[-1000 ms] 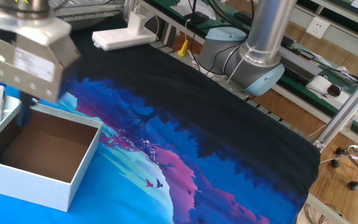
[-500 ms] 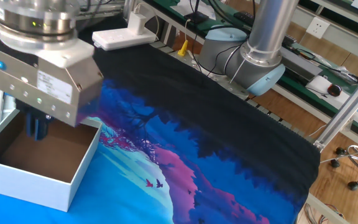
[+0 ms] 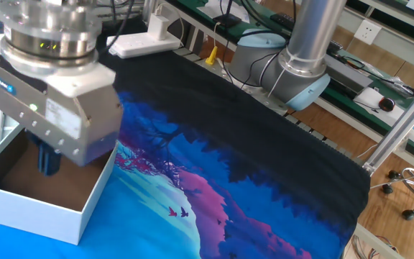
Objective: Take everything out of the gift box
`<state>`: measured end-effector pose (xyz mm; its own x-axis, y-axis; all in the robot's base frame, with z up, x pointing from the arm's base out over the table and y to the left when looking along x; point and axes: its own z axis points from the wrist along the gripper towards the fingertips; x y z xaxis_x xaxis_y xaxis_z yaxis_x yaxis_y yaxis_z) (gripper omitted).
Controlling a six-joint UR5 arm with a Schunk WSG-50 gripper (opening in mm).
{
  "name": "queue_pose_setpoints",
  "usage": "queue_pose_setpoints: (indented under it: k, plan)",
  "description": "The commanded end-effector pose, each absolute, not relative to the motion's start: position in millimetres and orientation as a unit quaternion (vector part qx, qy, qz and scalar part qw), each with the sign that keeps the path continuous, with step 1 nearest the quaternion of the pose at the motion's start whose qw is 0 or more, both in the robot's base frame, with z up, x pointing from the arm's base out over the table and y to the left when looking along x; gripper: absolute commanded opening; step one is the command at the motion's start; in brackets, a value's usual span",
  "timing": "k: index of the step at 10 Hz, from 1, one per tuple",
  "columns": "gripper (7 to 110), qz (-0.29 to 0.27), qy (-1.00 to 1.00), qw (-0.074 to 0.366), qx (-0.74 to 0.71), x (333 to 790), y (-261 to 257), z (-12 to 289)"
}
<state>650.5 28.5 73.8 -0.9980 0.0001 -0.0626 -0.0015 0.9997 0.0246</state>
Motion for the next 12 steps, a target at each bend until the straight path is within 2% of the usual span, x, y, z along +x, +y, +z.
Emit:
queue_pose_setpoints:
  k: [1, 5, 8, 9, 11, 12]
  plan:
    - [7, -0.010, 0.997, 0.018, 0.077, 640.0, 22.3, 63.7]
    - [7, -0.022, 0.997, 0.004, 0.071, 631.9, 13.6, 72.2]
    - [7, 0.010, 0.998, 0.051, 0.036, 656.5, 35.2, 86.7]
    - [7, -0.006, 0.998, 0.052, 0.029, 653.5, 30.2, 91.0]
    - [7, 0.005, 1.000, -0.002, -0.025, 626.4, 36.1, 94.2]
    - [7, 0.031, 0.999, -0.011, -0.037, 621.2, 48.8, 94.7]
